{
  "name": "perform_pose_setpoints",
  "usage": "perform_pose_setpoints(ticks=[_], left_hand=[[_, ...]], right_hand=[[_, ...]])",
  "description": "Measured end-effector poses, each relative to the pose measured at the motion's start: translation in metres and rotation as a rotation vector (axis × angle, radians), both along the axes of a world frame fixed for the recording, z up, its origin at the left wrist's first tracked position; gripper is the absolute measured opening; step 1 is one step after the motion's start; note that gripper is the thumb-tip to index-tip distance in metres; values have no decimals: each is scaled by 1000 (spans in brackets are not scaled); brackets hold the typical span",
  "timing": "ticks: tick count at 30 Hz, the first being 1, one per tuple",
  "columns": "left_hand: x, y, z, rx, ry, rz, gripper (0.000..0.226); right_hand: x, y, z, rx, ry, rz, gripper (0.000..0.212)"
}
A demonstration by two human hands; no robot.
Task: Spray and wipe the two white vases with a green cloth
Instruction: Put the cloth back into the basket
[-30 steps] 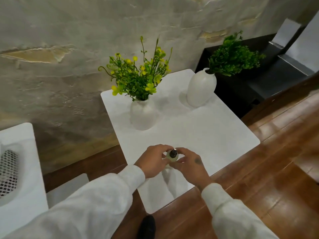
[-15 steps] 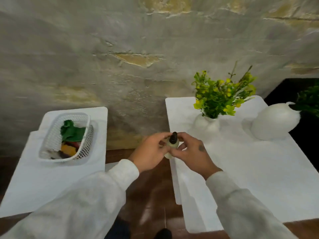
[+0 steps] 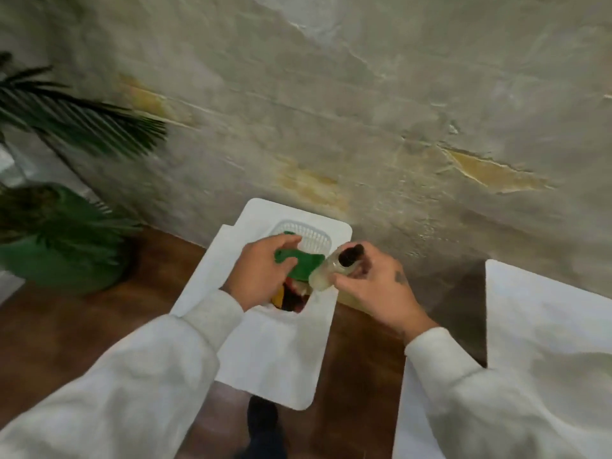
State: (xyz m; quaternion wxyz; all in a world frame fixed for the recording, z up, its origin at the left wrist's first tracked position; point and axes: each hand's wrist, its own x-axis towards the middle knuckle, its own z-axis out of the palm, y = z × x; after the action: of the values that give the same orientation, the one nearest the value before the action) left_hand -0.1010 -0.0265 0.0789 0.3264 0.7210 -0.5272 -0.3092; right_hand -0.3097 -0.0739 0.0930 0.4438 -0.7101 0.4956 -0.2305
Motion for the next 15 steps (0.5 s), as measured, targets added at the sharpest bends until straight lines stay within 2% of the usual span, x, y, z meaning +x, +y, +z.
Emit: perform_pose_setpoints(ticks=[5,9,15], left_hand=[[63,2,-43,173,-153,100,37],[82,6,-67,285,-26,105,39],[95,2,-79,317,81,91,39]], right_hand=[[55,-9,-28,42,161,130,31],[80,-8,-48,34,380,254,30],[102,-11,-73,92,548,449,35]])
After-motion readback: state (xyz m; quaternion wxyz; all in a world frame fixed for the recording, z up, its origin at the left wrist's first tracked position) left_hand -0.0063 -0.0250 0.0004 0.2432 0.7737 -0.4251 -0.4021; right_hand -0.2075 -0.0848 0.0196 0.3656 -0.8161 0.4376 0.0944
